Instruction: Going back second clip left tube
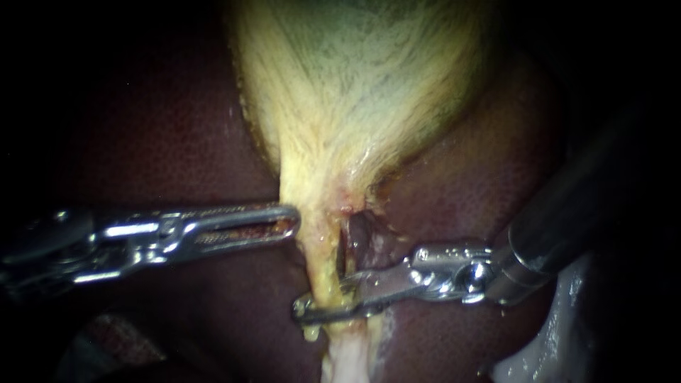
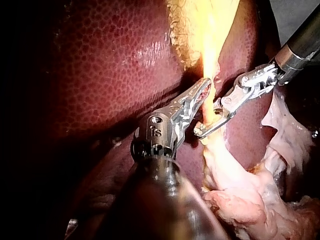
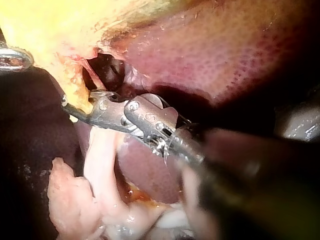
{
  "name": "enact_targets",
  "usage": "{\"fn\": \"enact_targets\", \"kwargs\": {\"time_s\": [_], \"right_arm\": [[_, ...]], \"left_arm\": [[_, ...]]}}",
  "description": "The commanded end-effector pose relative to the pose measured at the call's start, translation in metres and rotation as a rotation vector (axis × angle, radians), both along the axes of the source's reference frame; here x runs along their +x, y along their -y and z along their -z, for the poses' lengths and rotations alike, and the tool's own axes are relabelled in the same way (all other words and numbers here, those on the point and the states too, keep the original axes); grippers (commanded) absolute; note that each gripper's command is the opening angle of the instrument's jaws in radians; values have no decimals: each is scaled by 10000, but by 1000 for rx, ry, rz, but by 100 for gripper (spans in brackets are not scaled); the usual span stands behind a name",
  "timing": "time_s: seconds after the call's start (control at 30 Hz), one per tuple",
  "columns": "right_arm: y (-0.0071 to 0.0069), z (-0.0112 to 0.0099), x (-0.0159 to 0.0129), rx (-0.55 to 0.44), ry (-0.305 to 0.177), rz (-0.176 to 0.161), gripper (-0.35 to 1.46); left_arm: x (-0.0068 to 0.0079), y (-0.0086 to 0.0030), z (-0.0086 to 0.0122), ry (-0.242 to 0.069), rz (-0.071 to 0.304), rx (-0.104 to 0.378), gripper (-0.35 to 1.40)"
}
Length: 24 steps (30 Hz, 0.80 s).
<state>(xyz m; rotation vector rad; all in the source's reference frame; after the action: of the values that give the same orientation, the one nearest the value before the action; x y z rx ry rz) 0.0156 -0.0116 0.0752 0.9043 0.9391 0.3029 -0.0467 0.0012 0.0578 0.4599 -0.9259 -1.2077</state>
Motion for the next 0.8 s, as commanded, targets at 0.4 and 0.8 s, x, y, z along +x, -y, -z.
{"fn": "enact_targets", "kwargs": {"time_s": [0.4,0.8], "right_arm": [[2,-1,-4,-6,-7,-15,22],[5,4,3,-150,-104,-61,60]], "left_arm": [[1,0,0,1,-1,0,-35],[2,0,0,1,-1,0,-35]]}}
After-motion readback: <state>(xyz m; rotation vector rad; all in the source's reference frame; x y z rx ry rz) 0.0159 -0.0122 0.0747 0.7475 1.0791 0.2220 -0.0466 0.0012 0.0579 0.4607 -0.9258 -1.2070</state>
